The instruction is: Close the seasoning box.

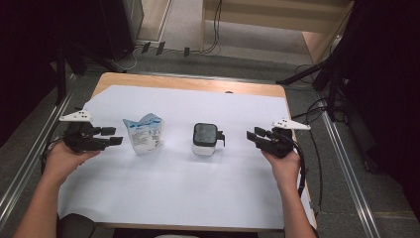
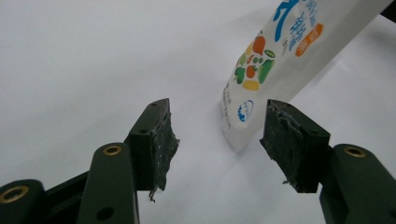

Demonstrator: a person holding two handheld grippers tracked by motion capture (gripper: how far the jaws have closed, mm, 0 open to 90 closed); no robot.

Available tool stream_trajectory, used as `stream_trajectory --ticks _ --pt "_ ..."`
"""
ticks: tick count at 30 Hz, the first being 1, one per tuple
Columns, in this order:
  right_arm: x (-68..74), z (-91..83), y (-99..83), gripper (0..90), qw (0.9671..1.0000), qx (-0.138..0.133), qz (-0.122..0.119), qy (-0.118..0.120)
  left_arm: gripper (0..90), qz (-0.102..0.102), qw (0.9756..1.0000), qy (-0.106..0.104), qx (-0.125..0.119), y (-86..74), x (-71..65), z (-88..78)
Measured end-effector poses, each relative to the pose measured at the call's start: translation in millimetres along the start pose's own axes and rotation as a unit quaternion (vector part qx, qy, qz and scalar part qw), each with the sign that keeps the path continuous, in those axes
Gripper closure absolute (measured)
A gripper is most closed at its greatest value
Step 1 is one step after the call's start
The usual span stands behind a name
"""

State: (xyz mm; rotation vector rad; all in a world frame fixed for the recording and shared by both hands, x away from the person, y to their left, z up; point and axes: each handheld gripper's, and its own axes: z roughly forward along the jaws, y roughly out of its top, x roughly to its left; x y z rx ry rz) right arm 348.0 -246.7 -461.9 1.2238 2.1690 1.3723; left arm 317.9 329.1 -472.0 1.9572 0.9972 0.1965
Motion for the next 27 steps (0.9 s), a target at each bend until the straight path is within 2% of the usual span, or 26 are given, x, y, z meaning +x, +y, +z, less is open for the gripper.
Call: stream_trajectory --ticks 4,12,17,27 --pt "-5.8 -7.1 -8.1 57.4 0.9999 0.003 0.007 -0.01 42.6 -0.011 0.9999 0.012 -0.001 -0.1 3.4 1.1" --pt "-10.0 -16.5 -20.2 55.6 0.9996 0.006 0.005 -0.026 42.7 -0.032 0.9989 0.033 -0.012 0.2 10.3 3.4" --pt "-11.8 -17.3 -25.6 55.6 0.9993 0.011 0.004 -0.035 42.7 -0.044 0.9983 0.037 -0.013 0.5 13.8 5.7" --pt "-13.2 -16.8 -28.5 55.6 0.9993 0.012 0.005 -0.035 42.7 -0.039 0.9987 0.034 -0.008 1.5 14.7 9.6"
